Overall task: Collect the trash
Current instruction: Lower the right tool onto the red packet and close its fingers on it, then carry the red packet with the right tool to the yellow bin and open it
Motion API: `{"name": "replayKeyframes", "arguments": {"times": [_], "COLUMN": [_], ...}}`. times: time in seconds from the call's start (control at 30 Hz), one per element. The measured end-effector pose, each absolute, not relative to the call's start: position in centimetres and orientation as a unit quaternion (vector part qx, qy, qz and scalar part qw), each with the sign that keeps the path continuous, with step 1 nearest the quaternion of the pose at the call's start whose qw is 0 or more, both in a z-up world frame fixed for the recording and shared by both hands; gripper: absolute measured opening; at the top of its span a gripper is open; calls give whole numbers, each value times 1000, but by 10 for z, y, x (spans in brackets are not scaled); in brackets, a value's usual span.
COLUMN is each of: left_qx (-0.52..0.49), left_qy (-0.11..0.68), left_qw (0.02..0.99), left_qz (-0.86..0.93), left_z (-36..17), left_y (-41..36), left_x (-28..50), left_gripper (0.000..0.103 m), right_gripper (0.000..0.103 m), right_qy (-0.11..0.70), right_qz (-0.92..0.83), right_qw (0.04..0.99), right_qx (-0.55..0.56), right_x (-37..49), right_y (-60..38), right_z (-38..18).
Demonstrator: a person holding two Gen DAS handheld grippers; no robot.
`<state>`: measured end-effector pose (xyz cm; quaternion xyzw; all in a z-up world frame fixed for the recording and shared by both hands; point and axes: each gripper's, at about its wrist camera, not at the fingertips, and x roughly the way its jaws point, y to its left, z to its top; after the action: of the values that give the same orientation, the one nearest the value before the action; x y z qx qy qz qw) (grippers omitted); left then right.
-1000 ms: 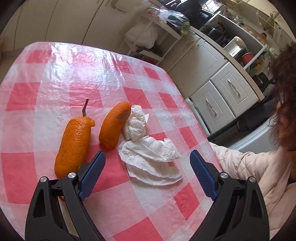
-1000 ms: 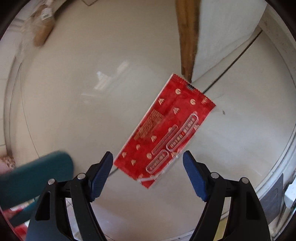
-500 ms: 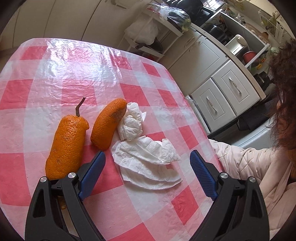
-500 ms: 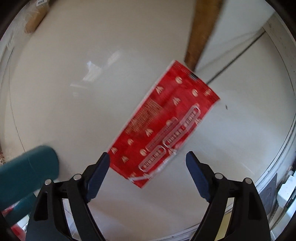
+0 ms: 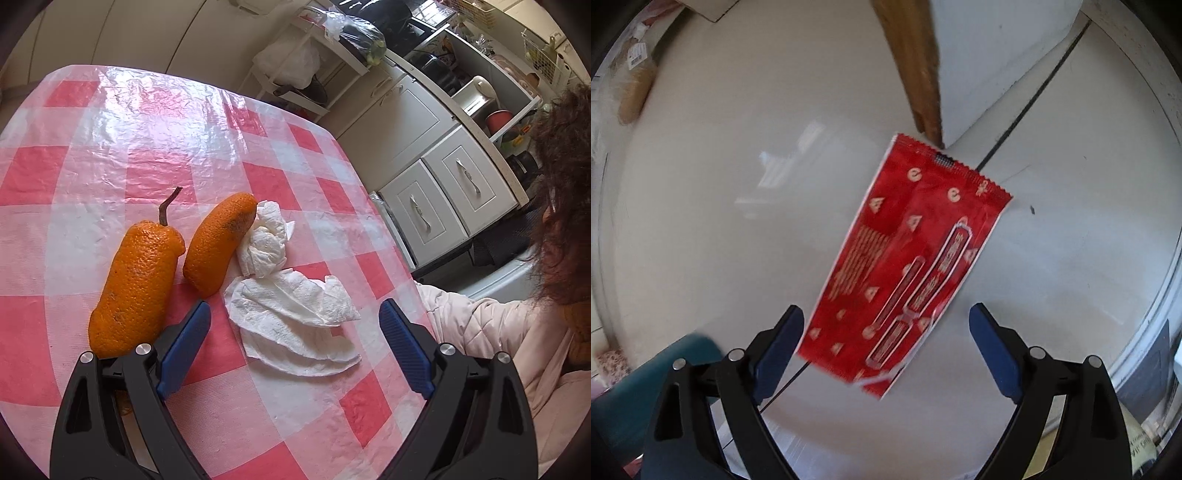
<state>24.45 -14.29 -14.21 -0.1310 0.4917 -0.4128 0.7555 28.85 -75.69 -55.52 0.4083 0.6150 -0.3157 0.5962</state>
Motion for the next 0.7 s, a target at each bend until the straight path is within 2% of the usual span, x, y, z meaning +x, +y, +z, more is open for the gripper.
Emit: {"name": "replayKeyframes", "arguments": {"times": [0.23, 0.3, 0.37, 0.4, 0.43, 0.47, 0.5, 0.7], "left_qx": [-124, -124, -124, -125, -126, -127, -129, -134], "left_qy": [494, 494, 494, 495, 495, 495, 495, 487], "left_qw": [756, 755, 755, 755, 754, 754, 754, 759], "left_qz": [-412, -412, -412, -412, -413, -413, -412, -410], "left_z": [-144, -144, -144, -144, -144, -143, -142, -133], "left_y": [-149, -148, -150, -149, -149, -149, -148, -141], "left_x": [245, 245, 246, 246, 246, 246, 246, 238], "left_gripper": [89, 89, 89, 89, 89, 89, 89, 89], "right_gripper": [89, 86, 75, 57, 28, 8, 0, 0], "right_qy": [630, 638, 637, 634, 631, 633, 635, 622], "right_qz": [-302, -299, -299, -297, -289, -278, -269, -247], "right_qw": [628, 633, 641, 649, 655, 653, 651, 657], "right_qx": [344, 319, 305, 297, 299, 308, 318, 347], "right_x": [320, 324, 323, 324, 322, 319, 316, 305], "right_y": [-730, -726, -724, -725, -726, -727, -728, -736], "right_z": [-554, -553, -549, -544, -541, -541, -543, -522]}}
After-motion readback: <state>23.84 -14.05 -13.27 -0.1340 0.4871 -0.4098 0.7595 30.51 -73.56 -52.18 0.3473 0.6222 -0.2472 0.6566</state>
